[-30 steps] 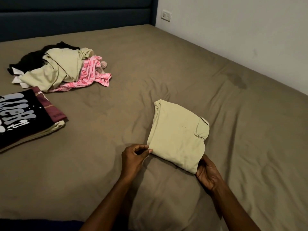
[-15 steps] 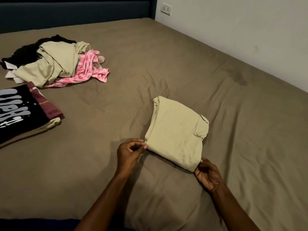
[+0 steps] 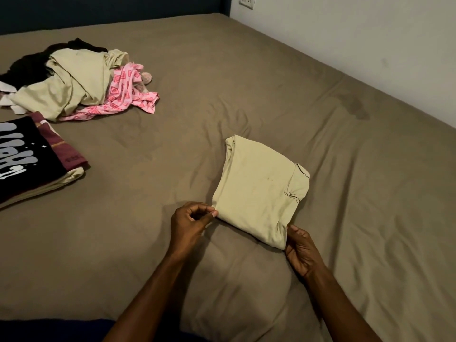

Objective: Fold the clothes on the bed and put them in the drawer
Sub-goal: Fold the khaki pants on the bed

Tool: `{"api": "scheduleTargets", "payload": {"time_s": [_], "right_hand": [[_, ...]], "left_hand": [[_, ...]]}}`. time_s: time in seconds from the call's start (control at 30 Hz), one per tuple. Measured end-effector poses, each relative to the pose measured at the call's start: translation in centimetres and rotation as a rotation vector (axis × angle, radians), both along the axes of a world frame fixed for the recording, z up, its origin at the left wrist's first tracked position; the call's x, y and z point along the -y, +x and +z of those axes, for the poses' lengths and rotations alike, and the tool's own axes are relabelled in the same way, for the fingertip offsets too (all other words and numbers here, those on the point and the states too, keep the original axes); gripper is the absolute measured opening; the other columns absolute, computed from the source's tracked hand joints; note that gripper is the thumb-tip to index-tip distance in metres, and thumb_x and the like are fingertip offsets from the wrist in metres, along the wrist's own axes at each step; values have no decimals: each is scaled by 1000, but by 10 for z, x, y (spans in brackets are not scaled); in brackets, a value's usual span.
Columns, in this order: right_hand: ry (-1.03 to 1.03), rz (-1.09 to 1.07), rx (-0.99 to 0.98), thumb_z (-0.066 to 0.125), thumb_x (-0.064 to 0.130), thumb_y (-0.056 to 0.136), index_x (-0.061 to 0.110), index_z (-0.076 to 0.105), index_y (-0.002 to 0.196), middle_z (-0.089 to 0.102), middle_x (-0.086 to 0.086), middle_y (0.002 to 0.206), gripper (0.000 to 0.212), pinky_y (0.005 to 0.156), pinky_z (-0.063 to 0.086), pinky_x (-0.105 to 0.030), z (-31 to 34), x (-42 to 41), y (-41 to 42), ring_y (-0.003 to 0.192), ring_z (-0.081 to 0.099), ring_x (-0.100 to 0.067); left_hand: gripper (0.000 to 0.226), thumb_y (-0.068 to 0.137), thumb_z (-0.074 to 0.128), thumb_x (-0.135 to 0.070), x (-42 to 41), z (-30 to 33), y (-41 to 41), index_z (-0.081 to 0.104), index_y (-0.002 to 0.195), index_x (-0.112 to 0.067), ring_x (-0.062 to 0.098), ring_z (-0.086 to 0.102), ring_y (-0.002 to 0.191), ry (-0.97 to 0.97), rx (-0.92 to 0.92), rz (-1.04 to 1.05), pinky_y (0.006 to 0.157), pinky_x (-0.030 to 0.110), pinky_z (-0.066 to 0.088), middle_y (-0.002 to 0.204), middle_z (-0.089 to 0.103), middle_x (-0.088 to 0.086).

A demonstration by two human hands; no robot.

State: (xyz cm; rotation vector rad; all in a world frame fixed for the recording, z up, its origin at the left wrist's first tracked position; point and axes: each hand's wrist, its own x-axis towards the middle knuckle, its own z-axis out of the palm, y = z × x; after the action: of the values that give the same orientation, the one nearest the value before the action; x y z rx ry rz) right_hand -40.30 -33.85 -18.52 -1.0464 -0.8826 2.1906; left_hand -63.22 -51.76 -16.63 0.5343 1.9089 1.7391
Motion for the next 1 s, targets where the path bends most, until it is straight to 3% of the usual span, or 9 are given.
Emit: {"api": "scheduleTargets", "payload": {"time_s": [0.07,0.17,0.27,0.4,0.57,0.73,0.83,0.9,1.0], "right_hand": [[27,-43,59,66,7,84,0,81,99,72,-22,119,22,92,60,-36,0,2,-6,100,75,-27],[94,-61,95,72,5,74,-2,78,104,73,-21,119,31,97,58,-38,1,4,-9,104,74,-28],[102,-79,96,55,-13,88,-5,71,114,73,-20,118,31,94,59,-37,2,4,-7,101,75,-27],[112,-63,116,58,-12,86,-7,69,116,74,-20,115,33,83,63,-33,4,8,-8,96,76,-28],[111,-86,117,52,-16,91,-5,69,118,74,-19,116,33,81,63,-32,1,11,-10,95,76,-26],[150,-52,174,55,-14,90,1,75,108,78,-14,103,31,68,62,-33,8,24,-9,86,75,-27],[197,10,281,57,-16,89,-2,77,103,74,-20,92,29,58,52,-32,8,32,-9,76,65,-32],[203,133,377,58,-13,90,-6,74,109,75,-24,95,25,56,54,-32,18,27,-8,74,68,-33],[339,261,658,64,-6,86,-4,75,101,76,-23,89,19,69,60,-46,43,7,7,75,74,-33]], "left_hand": [[10,79,86,-9,0,2,-1,81,86,-14,19,75,87,18,76,1,87,38,61,90,78,3],[10,80,84,-5,-1,4,-1,80,87,-9,18,74,89,33,113,-14,87,30,59,92,78,5],[10,78,83,2,-1,5,-6,79,84,-4,18,74,87,61,157,18,81,22,57,91,77,7],[12,75,80,10,-1,2,-12,78,84,1,20,73,86,82,203,95,79,23,57,94,77,12],[17,70,82,11,0,-6,-15,79,84,1,23,72,97,107,270,114,90,32,57,105,75,10],[15,71,80,12,4,-4,-22,77,82,1,23,71,88,137,289,142,84,34,57,96,74,6],[12,75,81,8,11,-7,-31,77,78,-3,25,72,88,17,165,86,81,24,55,93,76,8],[13,76,82,5,16,-3,-33,77,77,-6,23,73,84,-49,140,49,81,28,56,87,77,7],[10,80,83,-3,18,5,-35,78,79,-11,16,73,77,-173,57,-10,81,33,56,79,77,3]]}}
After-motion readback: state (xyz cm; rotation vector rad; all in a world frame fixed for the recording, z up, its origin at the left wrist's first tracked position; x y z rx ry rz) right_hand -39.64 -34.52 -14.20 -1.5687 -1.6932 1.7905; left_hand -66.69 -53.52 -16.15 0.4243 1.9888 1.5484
